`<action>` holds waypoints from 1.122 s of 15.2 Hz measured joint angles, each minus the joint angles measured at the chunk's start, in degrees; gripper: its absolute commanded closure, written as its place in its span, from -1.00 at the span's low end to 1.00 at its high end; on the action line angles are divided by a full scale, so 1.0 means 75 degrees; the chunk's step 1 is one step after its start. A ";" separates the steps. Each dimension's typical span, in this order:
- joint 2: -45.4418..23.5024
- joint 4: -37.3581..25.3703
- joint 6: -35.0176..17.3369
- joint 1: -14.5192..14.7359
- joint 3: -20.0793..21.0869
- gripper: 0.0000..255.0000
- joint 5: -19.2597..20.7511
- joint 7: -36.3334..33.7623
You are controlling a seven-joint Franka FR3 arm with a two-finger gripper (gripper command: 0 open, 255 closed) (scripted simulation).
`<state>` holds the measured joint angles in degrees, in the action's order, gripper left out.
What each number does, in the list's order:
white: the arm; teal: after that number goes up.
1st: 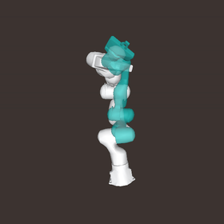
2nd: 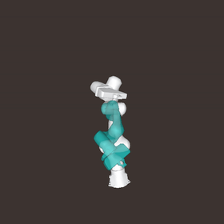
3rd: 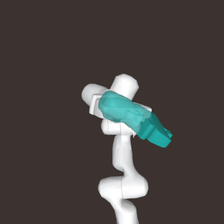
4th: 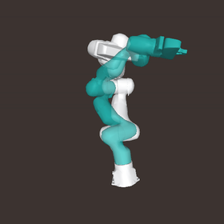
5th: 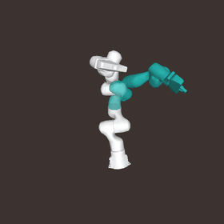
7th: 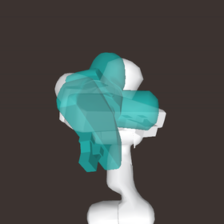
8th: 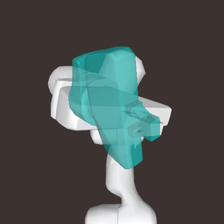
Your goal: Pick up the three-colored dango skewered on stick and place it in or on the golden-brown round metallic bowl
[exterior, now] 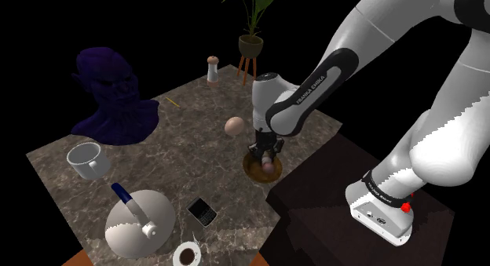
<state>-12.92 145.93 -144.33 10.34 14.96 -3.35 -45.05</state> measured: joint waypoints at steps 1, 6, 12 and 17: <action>-0.0124 -0.0020 -0.0100 0.0007 -0.0026 1.00 0.0045 -0.0016; -0.0701 -0.0123 -0.0565 0.0076 -0.0146 1.00 0.0243 -0.0116; -0.0784 -0.0139 -0.0634 0.0093 -0.0161 1.00 0.0267 -0.0134; -0.0785 -0.0139 -0.0636 0.0093 -0.0161 -1.00 0.0267 -0.0134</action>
<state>-18.80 144.88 -149.10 11.04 13.75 -1.35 -46.05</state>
